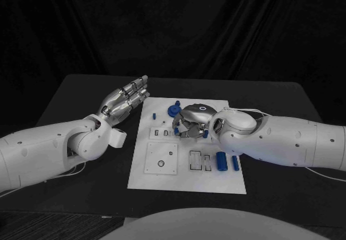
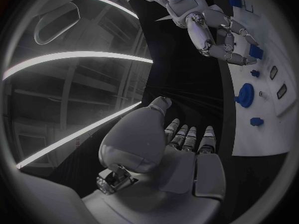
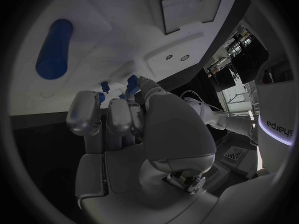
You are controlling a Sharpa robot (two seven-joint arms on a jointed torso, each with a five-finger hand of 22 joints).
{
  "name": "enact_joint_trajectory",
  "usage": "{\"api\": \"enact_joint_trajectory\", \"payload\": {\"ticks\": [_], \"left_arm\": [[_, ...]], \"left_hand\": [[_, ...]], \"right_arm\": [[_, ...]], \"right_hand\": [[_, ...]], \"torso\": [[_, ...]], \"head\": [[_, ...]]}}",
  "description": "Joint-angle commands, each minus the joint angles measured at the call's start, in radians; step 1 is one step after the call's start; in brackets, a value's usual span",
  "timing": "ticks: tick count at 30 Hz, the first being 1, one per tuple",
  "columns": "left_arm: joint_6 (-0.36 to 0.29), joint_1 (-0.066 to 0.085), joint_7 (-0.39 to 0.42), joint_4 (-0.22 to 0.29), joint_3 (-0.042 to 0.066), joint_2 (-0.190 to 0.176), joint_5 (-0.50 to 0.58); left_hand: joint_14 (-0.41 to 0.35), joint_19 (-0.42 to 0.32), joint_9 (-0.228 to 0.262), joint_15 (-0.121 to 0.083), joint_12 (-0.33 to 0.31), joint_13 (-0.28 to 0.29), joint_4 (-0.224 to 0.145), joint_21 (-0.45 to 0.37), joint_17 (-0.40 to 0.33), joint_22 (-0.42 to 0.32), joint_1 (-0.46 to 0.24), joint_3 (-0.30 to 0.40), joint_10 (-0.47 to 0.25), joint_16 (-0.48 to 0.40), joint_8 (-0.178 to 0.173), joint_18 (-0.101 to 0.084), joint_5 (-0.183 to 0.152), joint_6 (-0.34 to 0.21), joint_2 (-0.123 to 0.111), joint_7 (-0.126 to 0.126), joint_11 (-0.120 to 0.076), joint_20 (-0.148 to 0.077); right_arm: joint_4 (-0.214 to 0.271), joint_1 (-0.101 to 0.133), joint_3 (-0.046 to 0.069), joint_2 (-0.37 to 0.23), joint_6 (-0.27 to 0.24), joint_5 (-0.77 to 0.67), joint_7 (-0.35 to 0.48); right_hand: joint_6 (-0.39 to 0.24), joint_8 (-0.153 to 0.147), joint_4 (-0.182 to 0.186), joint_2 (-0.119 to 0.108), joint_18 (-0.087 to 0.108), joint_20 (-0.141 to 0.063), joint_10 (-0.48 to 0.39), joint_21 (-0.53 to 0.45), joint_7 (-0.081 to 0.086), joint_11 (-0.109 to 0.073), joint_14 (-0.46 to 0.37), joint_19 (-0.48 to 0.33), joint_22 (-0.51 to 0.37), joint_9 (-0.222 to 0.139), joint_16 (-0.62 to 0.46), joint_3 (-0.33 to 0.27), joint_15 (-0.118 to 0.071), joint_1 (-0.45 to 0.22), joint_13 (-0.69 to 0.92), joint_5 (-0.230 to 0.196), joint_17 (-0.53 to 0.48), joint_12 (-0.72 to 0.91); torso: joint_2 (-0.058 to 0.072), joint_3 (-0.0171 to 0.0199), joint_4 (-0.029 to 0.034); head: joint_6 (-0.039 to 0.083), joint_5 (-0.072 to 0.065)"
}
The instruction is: Assemble the parts on the task board
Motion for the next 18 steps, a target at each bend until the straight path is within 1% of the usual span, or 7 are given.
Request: {"api": "enact_joint_trajectory", "payload": {"ticks": [1,5,9,12,15,17,18], "left_arm": [[0.017,-0.001,0.009,-0.002,0.001,0.004,0.0],[0.019,-0.001,0.009,-0.004,0.001,0.006,0.0],[0.02,-0.001,0.008,-0.006,0.001,0.006,0.0],[0.021,-0.001,0.007,-0.007,0.001,0.007,0.0],[0.022,-0.001,0.006,-0.008,0.001,0.009,0.0],[0.024,-0.001,0.006,-0.009,0.001,0.01,0.0],[0.025,-0.001,0.006,-0.01,0.001,0.011,0.0]], "left_hand": [[0.001,0.001,0.001,0.005,0.003,0.001,-0.001,-0.006,-0.001,-0.002,-0.011,0.007,0.0,-0.004,0.002,0.017,-0.004,0.002,0.002,-0.001,0.007,0.009],[0.001,0.001,0.001,0.005,0.003,0.001,-0.001,-0.006,-0.001,-0.002,-0.011,0.007,0.0,-0.004,0.002,0.017,-0.004,0.002,0.002,-0.001,0.007,0.009],[0.001,0.001,0.001,0.005,0.003,0.001,-0.001,-0.006,-0.001,-0.002,-0.011,0.007,0.0,-0.004,0.002,0.017,-0.004,0.002,0.002,-0.001,0.007,0.009],[0.001,0.001,0.001,0.005,0.003,0.001,-0.001,-0.006,-0.001,-0.002,-0.011,0.007,0.0,-0.004,0.002,0.017,-0.004,0.002,0.002,-0.001,0.007,0.009],[0.001,0.001,0.001,0.005,0.003,0.001,-0.001,-0.006,-0.001,-0.002,-0.011,0.007,0.0,-0.004,0.002,0.017,-0.004,0.002,0.002,-0.001,0.007,0.009],[0.001,0.001,0.001,0.005,0.003,0.001,-0.001,-0.006,-0.001,-0.002,-0.011,0.007,0.0,-0.004,0.002,0.017,-0.004,0.002,0.002,-0.001,0.007,0.009],[0.001,0.001,0.001,0.005,0.003,0.001,-0.001,-0.006,-0.001,-0.002,-0.011,0.007,0.0,-0.004,0.002,0.017,-0.004,0.002,0.002,-0.001,0.007,0.009]], "right_arm": [[-0.007,-0.005,0.001,0.005,0.051,-0.012,-0.04],[-0.013,-0.006,0.001,0.009,0.06,-0.012,-0.046],[-0.018,-0.007,0.001,0.012,0.067,-0.012,-0.05],[-0.02,-0.007,0.001,0.014,0.07,-0.012,-0.051],[-0.022,-0.007,0.001,0.016,0.077,-0.012,-0.051],[-0.024,-0.007,0.001,0.018,0.081,-0.012,-0.051],[-0.024,-0.007,0.001,0.019,0.083,-0.012,-0.05]], "right_hand": [[0.0,0.005,0.0,0.001,0.01,0.001,-0.008,-0.003,0.005,0.001,0.021,-0.007,0.145,0.203,-0.005,0.005,0.008,-0.007,0.025,0.007,-0.001,-0.003],[0.001,0.004,0.0,0.001,0.01,0.002,-0.008,-0.006,0.005,0.001,0.021,-0.008,0.144,0.202,-0.006,0.006,0.008,-0.007,0.025,0.007,-0.002,-0.003],[0.001,0.003,-0.001,0.001,0.01,0.002,-0.008,-0.008,0.006,0.002,0.02,-0.009,0.144,0.202,-0.008,0.007,0.008,-0.006,0.025,0.007,-0.005,-0.004],[0.0,0.002,-0.001,0.001,0.011,0.002,-0.009,-0.009,0.006,0.002,0.02,-0.009,0.143,0.202,-0.008,0.007,0.009,-0.006,0.024,0.007,-0.005,-0.005],[-0.003,-0.005,-0.002,-0.001,0.011,0.003,-0.009,-0.011,0.007,0.003,0.019,-0.01,0.143,0.2,-0.009,0.009,0.01,-0.006,0.024,0.007,-0.006,-0.005],[-0.008,-0.014,-0.002,-0.003,0.011,0.005,-0.011,-0.015,0.009,0.004,0.018,-0.011,0.142,0.198,-0.012,0.012,0.011,-0.007,0.021,0.004,-0.01,-0.007],[-0.014,-0.024,-0.002,-0.004,0.012,0.006,-0.012,-0.017,0.011,0.006,0.017,-0.012,0.142,0.194,-0.014,0.014,0.012,-0.009,0.02,-0.001,-0.011,-0.008]], "torso": [[0.001,-0.0005,-0.0023],[0.002,-0.0004,-0.0016],[0.002,-0.0006,-0.0032],[0.001,-0.0004,-0.0027],[-0.001,0.0,-0.0032],[-0.001,0.0005,-0.0034],[-0.002,0.0009,-0.0028]], "head": [[0.0,0.004],[0.0,0.001],[0.0,0.003],[0.0,0.001],[0.0,-0.001],[0.0,-0.001],[0.0,-0.002]]}}
